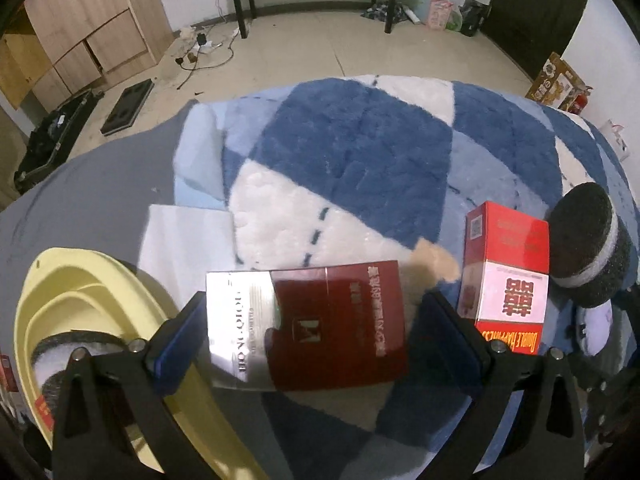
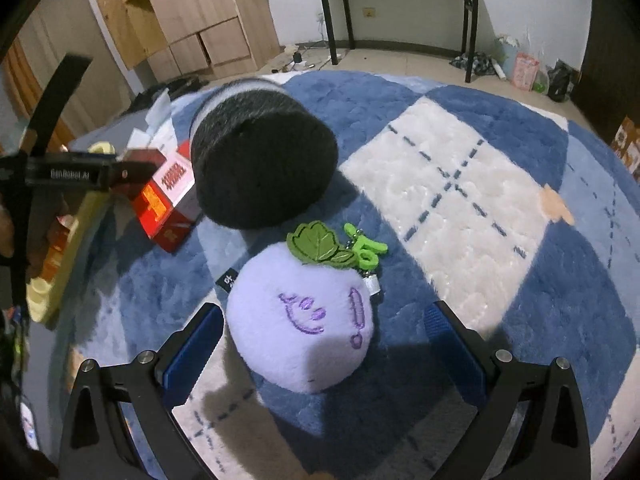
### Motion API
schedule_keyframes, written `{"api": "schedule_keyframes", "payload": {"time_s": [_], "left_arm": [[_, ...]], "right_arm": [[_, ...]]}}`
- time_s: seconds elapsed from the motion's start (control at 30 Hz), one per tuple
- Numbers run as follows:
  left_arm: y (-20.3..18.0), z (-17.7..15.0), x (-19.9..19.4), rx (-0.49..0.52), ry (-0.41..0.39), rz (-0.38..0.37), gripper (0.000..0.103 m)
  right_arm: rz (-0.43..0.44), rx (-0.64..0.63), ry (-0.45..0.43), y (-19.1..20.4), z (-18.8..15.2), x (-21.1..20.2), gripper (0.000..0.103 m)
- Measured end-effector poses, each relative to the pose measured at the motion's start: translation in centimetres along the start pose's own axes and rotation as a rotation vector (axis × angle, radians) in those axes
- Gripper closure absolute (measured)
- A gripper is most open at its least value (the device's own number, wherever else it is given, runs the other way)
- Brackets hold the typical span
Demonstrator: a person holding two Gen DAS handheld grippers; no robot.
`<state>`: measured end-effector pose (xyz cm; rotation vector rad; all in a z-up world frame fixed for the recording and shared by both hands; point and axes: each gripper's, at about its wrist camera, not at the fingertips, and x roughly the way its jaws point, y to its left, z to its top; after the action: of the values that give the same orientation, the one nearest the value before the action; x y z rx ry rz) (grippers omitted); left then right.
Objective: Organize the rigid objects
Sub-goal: 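Grasp the silver-and-red cigarette pack with the left tool while the right tool grasps the purple plush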
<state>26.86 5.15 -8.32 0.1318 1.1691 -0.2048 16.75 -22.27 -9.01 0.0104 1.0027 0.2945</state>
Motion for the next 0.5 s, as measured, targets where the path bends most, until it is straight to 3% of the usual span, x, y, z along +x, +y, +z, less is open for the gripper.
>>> {"api": "schedule_keyframes", "payload": {"time_s": [0.07, 0.13, 0.2, 0.23, 0.27, 0.3, 0.5], "left_arm": [[-0.1, -0.2, 0.2, -0.015, 0.004, -0.015, 0.015], [-0.4, -0.4, 0.1, -0.034, -0.009, -0.008, 0.015], [-1.1, -0.9, 0.0, -0.034, -0.016, 0.000, 0.015], [-1.3, -1.0, -0.2, -0.035, -0.023, 0.008, 0.015], [-1.6, -1.3, -0.5, -0.039, -0.033, 0.011, 0.015], [-1.8, -1.5, -1.1, -0.055, -0.047, 0.009, 0.015], [-2.5, -3.8, -7.7, -0.105, -0.154, 0.011, 0.015]], "right_arm": [[0.001, 0.006, -0.011, 0.2, 0.0, 0.0, 0.000], [-0.019, 0.012, -0.023, 0.5, -0.3, 0.0, 0.010], [-0.052, 0.008, -0.036, 0.7, -0.3, -0.1, 0.029], [-0.050, 0.010, -0.042, 0.8, -0.3, -0.1, 0.033], [-0.041, 0.010, -0.048, 0.8, -0.2, -0.3, 0.045], [-0.043, 0.009, -0.051, 0.9, -0.1, -0.4, 0.050], [-0.006, 0.057, -0.104, -0.3, 0.2, -3.2, 0.053]]}}
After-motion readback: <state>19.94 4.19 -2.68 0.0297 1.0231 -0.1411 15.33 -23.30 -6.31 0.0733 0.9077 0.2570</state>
